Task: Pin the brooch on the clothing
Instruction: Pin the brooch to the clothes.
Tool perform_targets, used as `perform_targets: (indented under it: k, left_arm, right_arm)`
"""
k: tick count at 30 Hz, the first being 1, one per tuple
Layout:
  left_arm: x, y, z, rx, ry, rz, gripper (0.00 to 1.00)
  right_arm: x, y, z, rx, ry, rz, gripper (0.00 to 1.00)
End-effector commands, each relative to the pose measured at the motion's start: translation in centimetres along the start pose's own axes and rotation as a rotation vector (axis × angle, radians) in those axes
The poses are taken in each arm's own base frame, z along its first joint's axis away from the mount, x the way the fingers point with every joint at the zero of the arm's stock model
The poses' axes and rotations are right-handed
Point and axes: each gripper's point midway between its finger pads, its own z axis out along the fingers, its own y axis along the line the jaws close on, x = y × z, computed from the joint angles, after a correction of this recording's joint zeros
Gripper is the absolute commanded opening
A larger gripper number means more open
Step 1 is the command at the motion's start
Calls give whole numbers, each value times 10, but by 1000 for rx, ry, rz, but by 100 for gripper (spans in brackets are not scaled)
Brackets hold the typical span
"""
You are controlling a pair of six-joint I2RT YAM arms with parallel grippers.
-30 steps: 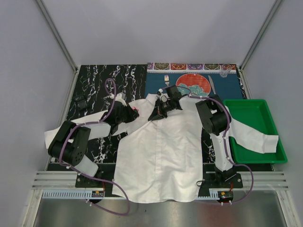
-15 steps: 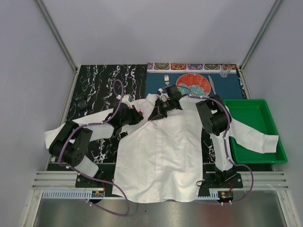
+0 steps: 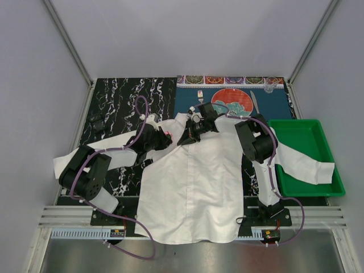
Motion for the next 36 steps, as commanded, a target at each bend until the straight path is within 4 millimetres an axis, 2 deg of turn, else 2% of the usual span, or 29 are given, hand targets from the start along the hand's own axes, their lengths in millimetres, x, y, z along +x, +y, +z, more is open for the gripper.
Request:
perform_targets:
  k: [1, 17, 36]
  left_arm:
    - [-17, -8, 4, 7, -65, -5, 0]
    - [-10, 1, 6, -28, -51, 3, 0]
    - [-1, -22, 8, 55, -19, -78, 0]
  right_arm:
    - [-8, 41, -11, -60, -33, -101, 0]
    - [-7, 41, -11, -61, -29, -97, 0]
    - [-4, 40, -3, -62, -19, -75, 0]
